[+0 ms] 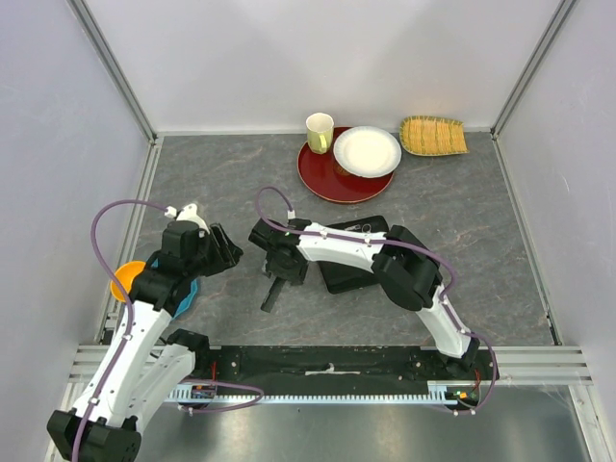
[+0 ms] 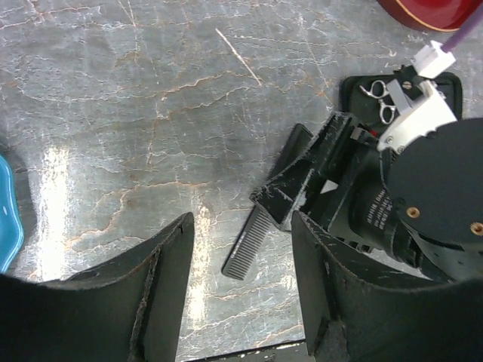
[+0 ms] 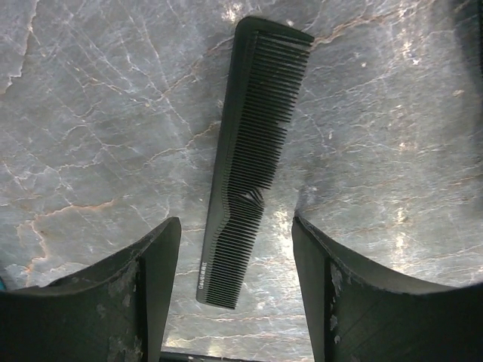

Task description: Sort the hair-cutting tools

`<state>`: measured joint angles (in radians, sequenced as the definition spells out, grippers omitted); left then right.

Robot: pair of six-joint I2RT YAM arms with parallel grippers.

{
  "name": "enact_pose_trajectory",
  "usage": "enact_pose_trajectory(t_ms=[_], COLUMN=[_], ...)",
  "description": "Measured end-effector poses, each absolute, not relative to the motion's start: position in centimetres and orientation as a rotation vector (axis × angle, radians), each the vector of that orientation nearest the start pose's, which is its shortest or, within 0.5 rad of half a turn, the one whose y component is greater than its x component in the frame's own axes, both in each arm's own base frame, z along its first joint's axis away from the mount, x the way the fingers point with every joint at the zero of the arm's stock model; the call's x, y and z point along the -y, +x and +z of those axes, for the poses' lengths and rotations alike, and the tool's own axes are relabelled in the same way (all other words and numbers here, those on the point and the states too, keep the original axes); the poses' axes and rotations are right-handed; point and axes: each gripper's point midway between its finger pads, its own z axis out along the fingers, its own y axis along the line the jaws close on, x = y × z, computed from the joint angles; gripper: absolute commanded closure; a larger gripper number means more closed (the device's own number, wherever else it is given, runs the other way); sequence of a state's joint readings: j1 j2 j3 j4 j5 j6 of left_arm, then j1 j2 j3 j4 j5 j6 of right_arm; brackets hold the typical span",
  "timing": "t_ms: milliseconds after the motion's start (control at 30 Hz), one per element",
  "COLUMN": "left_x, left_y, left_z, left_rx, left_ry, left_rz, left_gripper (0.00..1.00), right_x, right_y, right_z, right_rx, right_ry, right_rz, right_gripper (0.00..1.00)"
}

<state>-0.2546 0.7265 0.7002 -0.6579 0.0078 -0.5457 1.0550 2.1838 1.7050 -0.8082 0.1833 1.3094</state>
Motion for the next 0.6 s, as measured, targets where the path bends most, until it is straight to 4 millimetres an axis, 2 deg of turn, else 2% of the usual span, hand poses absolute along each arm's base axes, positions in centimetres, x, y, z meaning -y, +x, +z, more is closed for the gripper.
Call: enact_pose_trajectory(t_ms=[367,600], left_x=[8.6,8.0], left_y=[22.3,22.2], left_z=[16.4,17.2], left_rx=[-2.24,-2.197], left_ry=[-0.31,-0.323], left_rz=[-0.472,-0.451], left_gripper=[0.39,0.39], right_x=[-42.1,-40.8], right_y=[22.9,21.8], right_z=[2.0,1.7], right_rx=[-2.844,-2.864], right_ry=[0.512,0.556], right_rz=[0.182,0.083], right_gripper=[0.32,0.38])
